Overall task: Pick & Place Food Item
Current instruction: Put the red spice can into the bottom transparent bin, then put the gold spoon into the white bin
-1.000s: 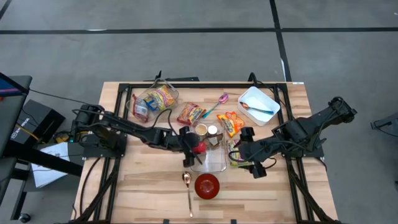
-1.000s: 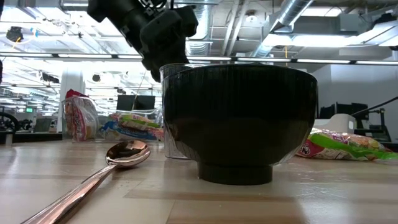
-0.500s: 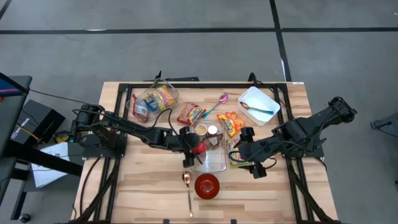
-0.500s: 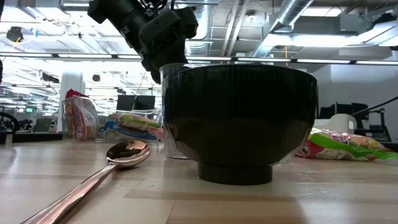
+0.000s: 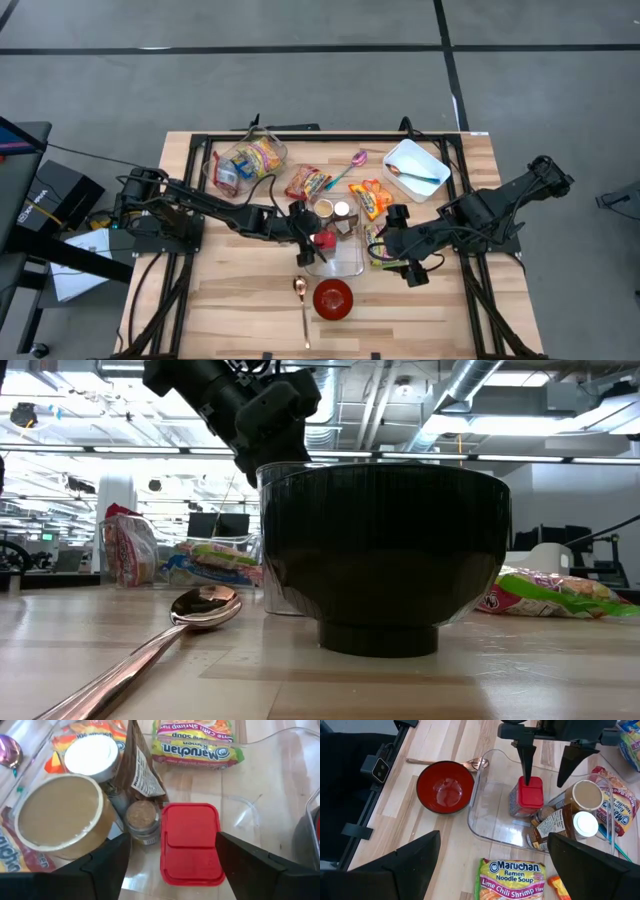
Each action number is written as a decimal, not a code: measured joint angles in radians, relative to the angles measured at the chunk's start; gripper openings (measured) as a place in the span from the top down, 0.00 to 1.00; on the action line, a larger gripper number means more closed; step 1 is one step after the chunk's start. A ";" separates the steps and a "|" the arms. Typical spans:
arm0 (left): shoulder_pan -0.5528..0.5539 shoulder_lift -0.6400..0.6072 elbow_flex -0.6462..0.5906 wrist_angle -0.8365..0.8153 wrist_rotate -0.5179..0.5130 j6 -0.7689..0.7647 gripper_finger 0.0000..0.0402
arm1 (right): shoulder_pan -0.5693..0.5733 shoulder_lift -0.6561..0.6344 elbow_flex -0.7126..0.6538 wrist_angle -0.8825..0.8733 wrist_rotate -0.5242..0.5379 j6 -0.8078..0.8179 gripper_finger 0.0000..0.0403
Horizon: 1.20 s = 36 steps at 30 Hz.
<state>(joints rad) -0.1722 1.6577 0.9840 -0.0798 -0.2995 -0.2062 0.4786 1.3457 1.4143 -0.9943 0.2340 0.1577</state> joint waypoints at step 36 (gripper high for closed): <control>-0.355 -0.352 0.000 -0.535 0.133 -0.364 0.31 | 0.019 0.000 0.000 -0.173 0.058 0.127 0.11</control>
<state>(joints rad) -0.5269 1.3057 0.9836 -0.6149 -0.1666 -0.5700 0.4972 1.3460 1.4139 -1.1676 0.2920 0.2846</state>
